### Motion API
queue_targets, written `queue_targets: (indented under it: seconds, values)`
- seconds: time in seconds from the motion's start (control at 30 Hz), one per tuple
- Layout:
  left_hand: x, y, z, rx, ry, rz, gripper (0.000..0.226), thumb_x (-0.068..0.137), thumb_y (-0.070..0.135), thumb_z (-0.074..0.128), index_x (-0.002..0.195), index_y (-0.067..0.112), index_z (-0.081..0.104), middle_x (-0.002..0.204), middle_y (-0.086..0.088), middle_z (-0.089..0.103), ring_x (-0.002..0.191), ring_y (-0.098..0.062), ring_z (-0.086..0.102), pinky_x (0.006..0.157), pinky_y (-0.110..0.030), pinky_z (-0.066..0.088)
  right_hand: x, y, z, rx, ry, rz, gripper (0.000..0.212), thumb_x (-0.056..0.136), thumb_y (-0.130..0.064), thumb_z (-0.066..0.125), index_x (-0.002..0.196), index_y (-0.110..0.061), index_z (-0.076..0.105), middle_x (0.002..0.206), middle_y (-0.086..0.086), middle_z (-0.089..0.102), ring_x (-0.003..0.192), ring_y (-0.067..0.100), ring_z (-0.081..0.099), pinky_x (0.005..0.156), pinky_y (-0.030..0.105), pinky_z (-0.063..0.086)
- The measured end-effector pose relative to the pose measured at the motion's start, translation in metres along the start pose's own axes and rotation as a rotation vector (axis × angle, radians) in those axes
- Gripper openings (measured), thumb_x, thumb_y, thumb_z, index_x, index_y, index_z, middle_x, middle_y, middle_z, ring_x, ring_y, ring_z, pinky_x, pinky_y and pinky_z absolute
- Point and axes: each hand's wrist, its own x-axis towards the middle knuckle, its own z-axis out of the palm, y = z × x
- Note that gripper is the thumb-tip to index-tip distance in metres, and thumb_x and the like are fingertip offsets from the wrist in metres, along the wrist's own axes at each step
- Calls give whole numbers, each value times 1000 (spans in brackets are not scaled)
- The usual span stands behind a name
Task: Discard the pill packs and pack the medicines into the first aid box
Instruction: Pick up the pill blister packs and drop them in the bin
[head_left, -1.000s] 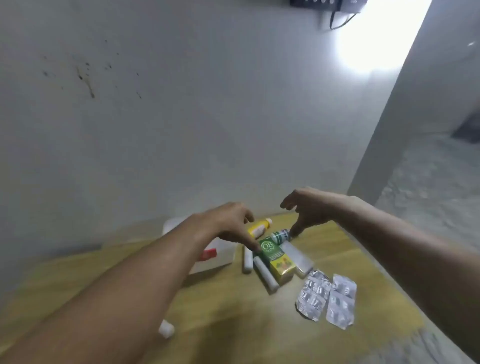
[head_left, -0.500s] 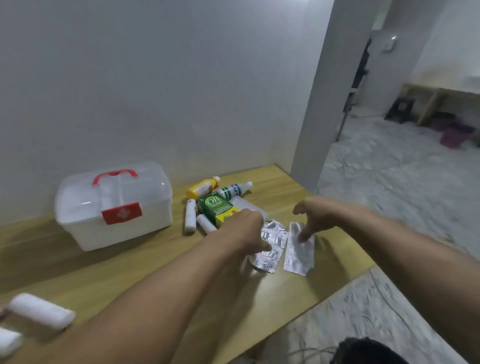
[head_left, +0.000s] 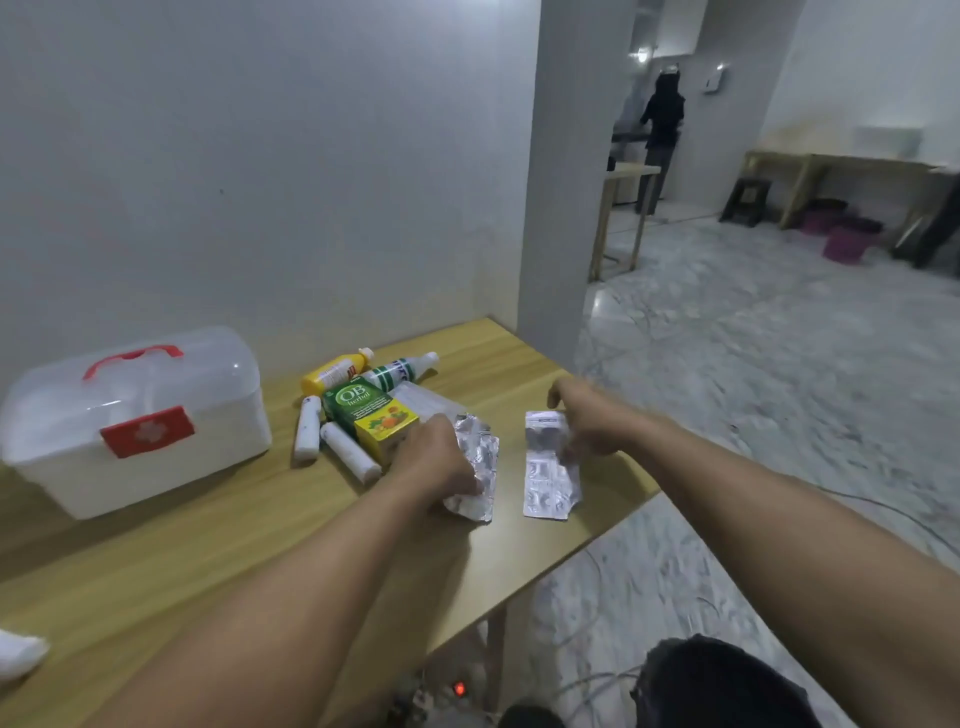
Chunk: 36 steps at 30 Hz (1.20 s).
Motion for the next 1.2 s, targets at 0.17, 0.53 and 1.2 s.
queue_targets:
  seconds: [0.17, 0.53, 1.2]
  values:
    - [7, 22, -1, -199, -11, -26, 21, 69, 25, 75, 77, 8, 65, 77, -8, 67, 75, -25, 62, 63, -32, 47, -23, 36, -23, 148, 78, 37, 71, 64, -8, 86, 121, -13, 46, 105, 7, 53, 88, 26, 55, 73, 34, 49]
    - [-13, 160, 48, -512, -106, 199, 11, 77, 7, 67, 77, -3, 72, 60, -11, 57, 50, -25, 53, 50, -29, 49, -120, 161, -53, 364, 200, 273, 44, 63, -1, 86, 88, -11, 53, 65, 9, 63, 46, 15, 59, 47, 27, 49]
    - [-41, 192, 318, -187, -479, 172, 17, 78, 12, 57, 72, 4, 72, 78, -10, 72, 67, -24, 67, 54, -29, 49, -188, 310, 151, 343, -15, 646, 22, 83, 0, 54, 90, -13, 71, 91, 1, 63, 83, 17, 60, 68, 25, 46]
